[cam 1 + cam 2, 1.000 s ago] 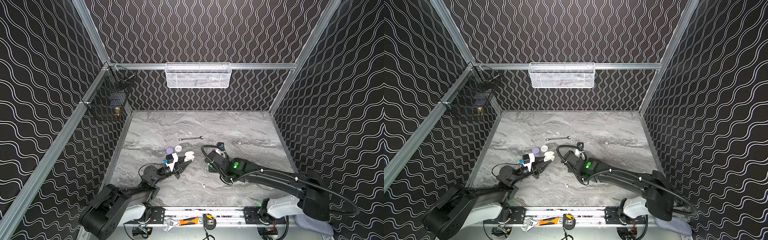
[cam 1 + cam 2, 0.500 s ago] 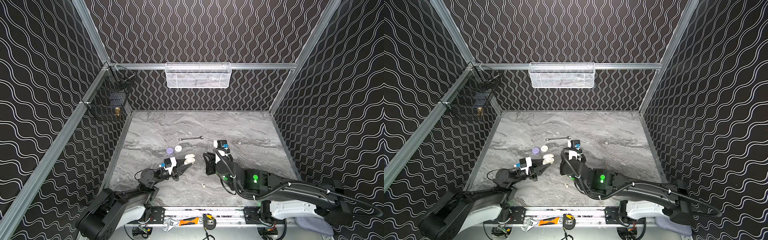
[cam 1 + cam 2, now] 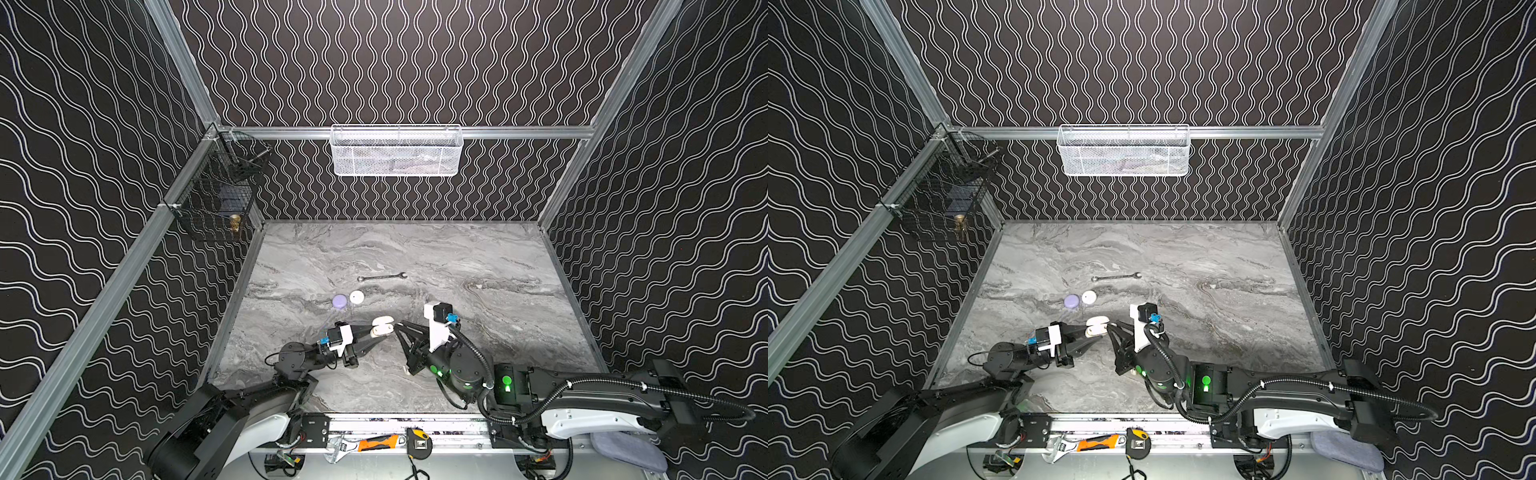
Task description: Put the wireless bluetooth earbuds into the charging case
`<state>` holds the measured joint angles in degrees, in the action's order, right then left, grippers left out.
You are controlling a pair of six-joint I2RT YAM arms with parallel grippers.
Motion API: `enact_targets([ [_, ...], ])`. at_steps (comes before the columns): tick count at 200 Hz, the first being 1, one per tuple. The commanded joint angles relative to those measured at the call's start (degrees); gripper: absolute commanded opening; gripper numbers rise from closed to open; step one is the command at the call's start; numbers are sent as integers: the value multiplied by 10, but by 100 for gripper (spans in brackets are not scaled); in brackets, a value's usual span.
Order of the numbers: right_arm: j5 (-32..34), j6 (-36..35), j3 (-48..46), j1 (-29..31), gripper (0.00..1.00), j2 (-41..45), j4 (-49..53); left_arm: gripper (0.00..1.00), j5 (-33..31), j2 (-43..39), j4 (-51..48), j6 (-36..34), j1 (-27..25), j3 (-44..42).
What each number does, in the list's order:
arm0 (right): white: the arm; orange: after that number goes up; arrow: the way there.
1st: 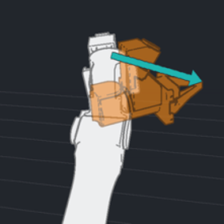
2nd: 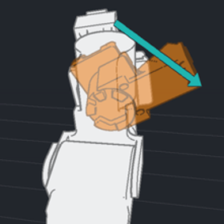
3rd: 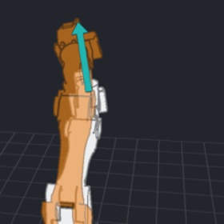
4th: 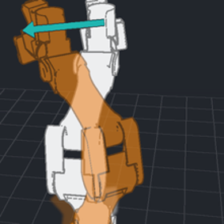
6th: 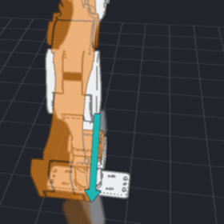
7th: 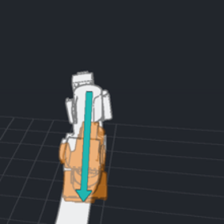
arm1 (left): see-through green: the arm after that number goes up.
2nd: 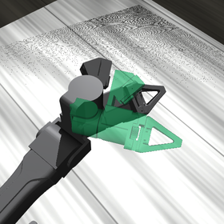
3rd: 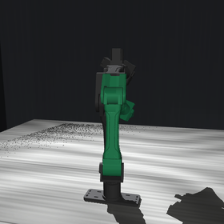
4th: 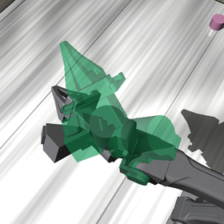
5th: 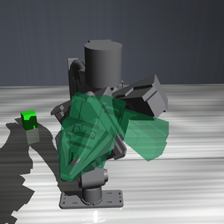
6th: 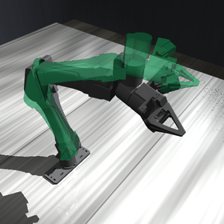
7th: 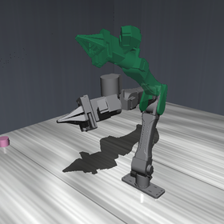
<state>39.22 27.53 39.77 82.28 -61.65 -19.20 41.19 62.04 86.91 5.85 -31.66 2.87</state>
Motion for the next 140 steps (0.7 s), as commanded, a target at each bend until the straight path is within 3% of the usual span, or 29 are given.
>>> enact_targets([
  [1,21,-20,-14,5,14,-2,-95,0,5,-5,19,-6,-2,-2],
  [63,27,-77,-81,6,15,-20,-284,0,8,-5,19,-6,-4,-1],
  [140,45,-113,-87,5,14,-79,-393,0,6,-8,19,-6,-5,-2],
])
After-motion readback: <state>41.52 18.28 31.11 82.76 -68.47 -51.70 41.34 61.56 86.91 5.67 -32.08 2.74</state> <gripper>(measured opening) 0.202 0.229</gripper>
